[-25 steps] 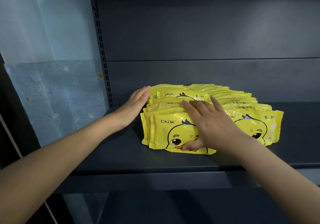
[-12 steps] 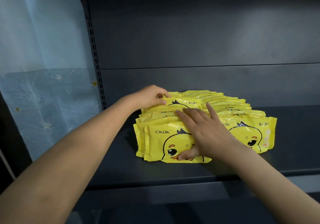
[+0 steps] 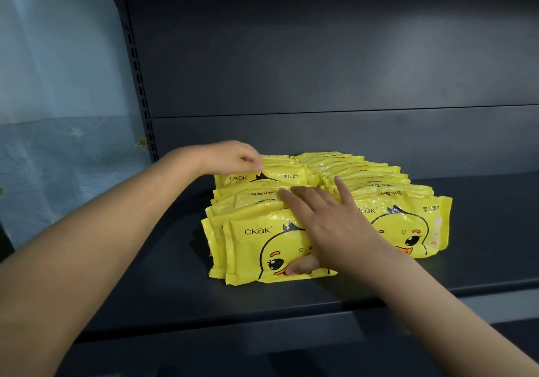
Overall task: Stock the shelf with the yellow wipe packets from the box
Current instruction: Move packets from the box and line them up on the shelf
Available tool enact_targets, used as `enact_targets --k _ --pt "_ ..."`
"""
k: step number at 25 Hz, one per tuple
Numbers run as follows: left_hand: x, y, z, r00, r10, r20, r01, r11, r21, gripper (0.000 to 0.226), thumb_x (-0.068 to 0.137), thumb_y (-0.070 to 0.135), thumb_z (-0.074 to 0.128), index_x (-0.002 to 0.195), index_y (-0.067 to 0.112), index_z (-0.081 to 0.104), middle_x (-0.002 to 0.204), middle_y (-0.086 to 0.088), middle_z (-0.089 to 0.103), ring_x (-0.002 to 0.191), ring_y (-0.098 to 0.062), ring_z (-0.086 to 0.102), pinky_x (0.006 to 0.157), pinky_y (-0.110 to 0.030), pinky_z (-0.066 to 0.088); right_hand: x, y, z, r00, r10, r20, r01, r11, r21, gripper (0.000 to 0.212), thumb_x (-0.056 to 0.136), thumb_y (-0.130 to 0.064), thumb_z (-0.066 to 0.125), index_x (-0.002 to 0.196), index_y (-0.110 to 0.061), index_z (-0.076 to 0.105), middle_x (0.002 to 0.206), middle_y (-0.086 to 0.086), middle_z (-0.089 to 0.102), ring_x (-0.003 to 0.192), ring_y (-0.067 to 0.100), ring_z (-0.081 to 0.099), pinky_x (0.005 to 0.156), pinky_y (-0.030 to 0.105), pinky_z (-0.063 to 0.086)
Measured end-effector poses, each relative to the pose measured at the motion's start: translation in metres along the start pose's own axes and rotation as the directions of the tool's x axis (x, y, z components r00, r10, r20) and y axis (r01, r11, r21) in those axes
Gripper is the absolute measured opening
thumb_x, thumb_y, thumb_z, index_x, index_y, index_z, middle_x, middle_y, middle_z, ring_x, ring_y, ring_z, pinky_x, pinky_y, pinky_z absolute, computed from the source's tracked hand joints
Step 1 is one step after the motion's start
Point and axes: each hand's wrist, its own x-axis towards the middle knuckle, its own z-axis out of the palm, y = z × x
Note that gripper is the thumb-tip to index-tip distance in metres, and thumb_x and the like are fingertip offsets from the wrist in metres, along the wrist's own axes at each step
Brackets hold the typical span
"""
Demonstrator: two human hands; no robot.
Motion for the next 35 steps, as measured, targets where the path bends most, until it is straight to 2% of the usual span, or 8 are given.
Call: enact_targets --k 4,11,15,18,20,24,29,35 --pt "-0.001 0.016 0.031 0.989 -0.069 0.134 0.097 0.973 -0.209 0.059 0.091 0.062 0.015 0.144 0.039 0.026 0.154 0.014 0.018 0.143 -0.012 0.014 0.116 -0.035 0.011 0.002 -0.003 0.0 1.0 0.011 0.0 -0.011 1.0 -0.014 0.112 0.07 -0.074 0.054 0.15 -0.022 -0.005 0.158 0.002 0.008 0.145 0.022 0.009 0.114 0.058 -0.005" --pt "0.008 0.025 0.028 0.948 -0.209 0.241 0.203 0.978 0.049 0.08 0.078 0.079 0.005 0.146 0.038 0.019 0.156 0.014 -0.004 0.145 -0.015 -0.004 0.117 -0.045 -0.001 0.013 -0.011 -0.005 0.999 0.047 -0.005 -0.047 0.999 0.011 0.116 0.065 -0.072 0.063 0.149 -0.021 0.001 0.156 0.004 0.012 0.144 0.025 0.013 0.114 0.059 0.0" --pt "-0.041 0.031 0.025 0.974 -0.184 -0.132 0.145 0.954 -0.261 0.066 0.091 0.062 0.006 0.146 0.032 0.024 0.157 0.008 0.01 0.145 -0.011 0.003 0.116 -0.036 0.002 0.005 -0.017 -0.003 0.995 0.083 -0.064 -0.08 0.996 0.045 0.121 0.066 -0.074 0.059 0.149 -0.022 -0.011 0.158 0.005 0.005 0.146 0.024 0.004 0.114 0.057 -0.002" --pt "-0.094 0.038 0.054 0.812 -0.4 -0.425 0.115 0.823 -0.556 0.062 0.096 0.053 0.014 0.148 0.02 0.019 0.155 0.005 0.017 0.143 -0.012 0.014 0.111 -0.027 0.011 -0.012 -0.017 0.003 0.987 0.1 -0.125 -0.089 0.992 0.092 0.123 0.064 -0.082 0.048 0.148 -0.02 -0.017 0.159 0.006 -0.006 0.146 0.026 -0.01 0.115 0.053 -0.006" --pt "-0.114 0.046 0.08 0.745 -0.544 -0.387 0.122 0.681 -0.722 0.066 0.095 0.055 0.017 0.15 0.018 0.01 0.157 0.003 0.013 0.144 -0.014 0.013 0.113 -0.031 0.012 -0.02 -0.016 0.007 0.985 0.108 -0.136 -0.089 0.986 0.143 0.125 0.06 -0.085 0.039 0.148 -0.016 -0.016 0.159 0.007 -0.008 0.146 0.025 -0.013 0.116 0.046 -0.01" --pt "-0.116 0.065 0.107 0.782 -0.546 -0.301 0.031 0.516 -0.856 0.067 0.094 0.055 0.022 0.149 0.023 -0.002 0.157 0.005 0.008 0.143 -0.014 0.013 0.113 -0.033 0.013 -0.015 -0.016 0.019 0.978 0.08 -0.194 -0.047 0.984 0.171 0.121 0.061 -0.08 0.045 0.15 -0.008 0.008 0.156 0.013 0.016 0.146 0.029 0.004 0.115 0.043 -0.007" --pt "-0.11 0.065 0.116 0.879 -0.394 -0.268 -0.038 0.502 -0.864 0.093 0.085 0.045 0.055 0.145 0.034 -0.015 0.149 0.014 0.013 0.126 0.002 0.018 0.105 -0.024 0.016 -0.006 -0.008 0.033 0.969 0.069 -0.238 -0.024 0.981 0.19 0.107 0.061 -0.078 0.041 0.135 -0.001 0.044 0.129 0.021 0.053 0.13 0.04 0.042 0.109 0.051 0.015" --pt "-0.102 0.058 0.12 0.847 -0.364 -0.387 -0.046 0.675 -0.736 0.11 0.076 0.035 0.071 0.147 0.021 -0.012 0.154 0.003 0.015 0.137 -0.01 0.024 0.101 -0.018 0.02 -0.011 -0.006 0.03 0.978 0.085 -0.191 -0.088 0.996 -0.006 0.106 0.065 -0.083 0.035 0.136 -0.004 0.044 0.134 0.017 0.053 0.133 0.035 0.041 0.11 0.053 0.013"
